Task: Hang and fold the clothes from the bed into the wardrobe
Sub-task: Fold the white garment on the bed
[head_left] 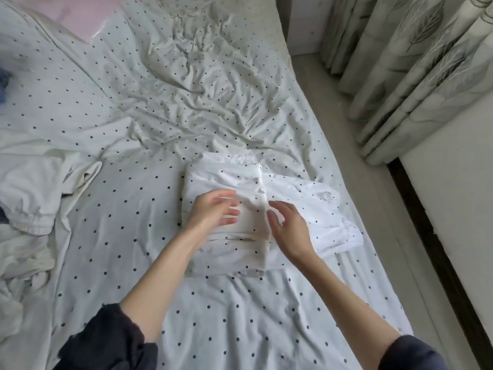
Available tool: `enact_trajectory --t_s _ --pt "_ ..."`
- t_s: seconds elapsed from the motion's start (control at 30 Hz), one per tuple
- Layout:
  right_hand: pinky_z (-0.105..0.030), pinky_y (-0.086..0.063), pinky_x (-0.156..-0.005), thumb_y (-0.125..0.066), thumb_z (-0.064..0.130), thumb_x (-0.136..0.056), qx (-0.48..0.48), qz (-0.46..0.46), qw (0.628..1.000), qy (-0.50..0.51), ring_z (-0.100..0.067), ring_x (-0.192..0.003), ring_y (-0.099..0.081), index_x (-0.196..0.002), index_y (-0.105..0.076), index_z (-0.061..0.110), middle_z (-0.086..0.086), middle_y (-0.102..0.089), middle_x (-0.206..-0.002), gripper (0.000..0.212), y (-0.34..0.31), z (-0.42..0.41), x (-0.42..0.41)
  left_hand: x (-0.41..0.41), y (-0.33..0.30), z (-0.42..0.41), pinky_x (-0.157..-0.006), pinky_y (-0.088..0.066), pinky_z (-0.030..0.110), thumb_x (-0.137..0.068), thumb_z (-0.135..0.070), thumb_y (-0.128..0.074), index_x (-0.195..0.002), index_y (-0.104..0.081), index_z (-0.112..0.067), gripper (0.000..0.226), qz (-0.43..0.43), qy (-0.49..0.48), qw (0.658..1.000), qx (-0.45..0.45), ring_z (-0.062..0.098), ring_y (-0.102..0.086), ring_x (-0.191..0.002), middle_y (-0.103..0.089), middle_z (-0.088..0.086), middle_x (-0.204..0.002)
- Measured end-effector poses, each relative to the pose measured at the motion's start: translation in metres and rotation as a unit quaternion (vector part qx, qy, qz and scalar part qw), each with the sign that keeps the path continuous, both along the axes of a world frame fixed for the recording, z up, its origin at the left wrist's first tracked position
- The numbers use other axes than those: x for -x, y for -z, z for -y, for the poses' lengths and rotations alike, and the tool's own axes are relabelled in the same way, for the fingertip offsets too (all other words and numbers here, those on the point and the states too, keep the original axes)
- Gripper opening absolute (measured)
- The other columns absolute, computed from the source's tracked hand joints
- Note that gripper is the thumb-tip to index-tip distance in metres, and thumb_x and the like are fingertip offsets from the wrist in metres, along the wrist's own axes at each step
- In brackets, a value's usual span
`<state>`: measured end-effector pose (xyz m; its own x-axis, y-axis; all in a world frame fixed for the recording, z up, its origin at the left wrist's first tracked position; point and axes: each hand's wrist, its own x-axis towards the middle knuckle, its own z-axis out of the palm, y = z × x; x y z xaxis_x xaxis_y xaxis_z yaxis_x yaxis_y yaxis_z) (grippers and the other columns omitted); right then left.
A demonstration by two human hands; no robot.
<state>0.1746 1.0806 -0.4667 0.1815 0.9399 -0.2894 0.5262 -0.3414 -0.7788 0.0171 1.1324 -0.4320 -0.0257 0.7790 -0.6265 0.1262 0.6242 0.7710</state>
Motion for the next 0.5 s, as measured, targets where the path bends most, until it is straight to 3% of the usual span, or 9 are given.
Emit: enact_trajectory --t_s 0.07,0.13,0.2,0.23,0.3,0.37,0.5 --pt "-0.038 -0.046 -0.093 -0.054 0.013 -0.088 -0.133 0.09 0.983 -0.088 -0.034 -0.114 -0.056 -0.116 -0.065 0.007 -0.015 -0.059 -0.125 0.031 -0.001 -0.002 0.02 0.036 0.0 -0.003 -0.061 -0.056 0.023 -0.096 -0.001 -0.044 -0.113 -0.058 0.0 0.022 0.019 -0.109 0.994 -0.011 0.021 -0.061 -0.073 -0.062 0.011 -0.088" --pt "-0.043 -0.051 -0.085 -0.063 0.018 -0.077 -0.201 0.144 0.956 -0.16 -0.037 -0.108 -0.061 -0.109 -0.068 0.008 -0.017 -0.063 -0.119 0.034 0.001 -0.005 0.04 0.074 0.006 -0.006 -0.067 -0.056 0.027 -0.098 -0.005 -0.041 -0.116 -0.054 -0.005 0.022 0.069 -0.197 0.978 0.019 0.021 -0.06 -0.077 -0.061 0.009 -0.09" --pt "-0.045 -0.042 -0.1 -0.07 0.029 -0.078 -0.164 0.21 0.933 -0.242 -0.036 -0.125 -0.05 -0.122 -0.06 0.013 -0.016 -0.051 -0.136 0.048 0.005 -0.006 0.052 0.101 0.015 -0.008 -0.079 -0.051 0.034 -0.098 -0.009 -0.042 -0.116 -0.054 -0.01 0.021 0.089 -0.233 0.966 0.066 0.019 -0.059 -0.082 -0.061 0.006 -0.097" --pt "-0.043 -0.028 -0.111 -0.067 0.037 -0.082 -0.131 0.229 0.927 -0.268 -0.033 -0.138 -0.033 -0.135 -0.048 0.017 -0.013 -0.035 -0.149 0.059 0.009 -0.008 0.051 0.11 0.02 -0.008 -0.084 -0.048 0.039 -0.098 -0.011 -0.042 -0.112 -0.055 -0.012 0.019 0.085 -0.222 0.967 0.092 0.019 -0.059 -0.085 -0.061 0.005 -0.1" --pt "-0.034 -0.001 -0.118 -0.056 0.049 -0.087 -0.039 0.243 0.92 -0.305 -0.025 -0.146 0.0 -0.148 -0.02 0.025 -0.003 -0.004 -0.159 0.074 0.024 -0.011 0.038 0.116 0.028 -0.009 -0.083 -0.046 0.043 -0.097 -0.012 -0.044 -0.106 -0.058 -0.017 0.017 0.076 -0.163 0.974 0.14 0.018 -0.059 -0.09 -0.061 0.002 -0.105" --pt "-0.03 0.006 -0.117 -0.051 0.055 -0.087 0.012 0.251 0.914 -0.318 -0.021 -0.146 0.01 -0.149 -0.009 0.029 0.001 0.007 -0.159 0.079 0.033 -0.013 0.029 0.11 0.034 -0.008 -0.076 -0.048 0.041 -0.097 -0.014 -0.046 -0.104 -0.058 -0.022 0.016 0.083 -0.104 0.977 0.169 0.016 -0.058 -0.09 -0.061 0.0 -0.103" --pt "-0.032 0.006 -0.117 -0.05 0.058 -0.087 0.03 0.24 0.909 -0.339 -0.021 -0.146 0.013 -0.15 -0.005 0.031 0.001 0.011 -0.159 0.082 0.039 -0.013 0.026 0.095 0.044 -0.011 -0.07 -0.048 0.034 -0.092 -0.012 -0.057 -0.107 -0.059 -0.022 0.018 0.08 -0.046 0.983 0.156 0.016 -0.06 -0.079 -0.066 0.001 -0.093"
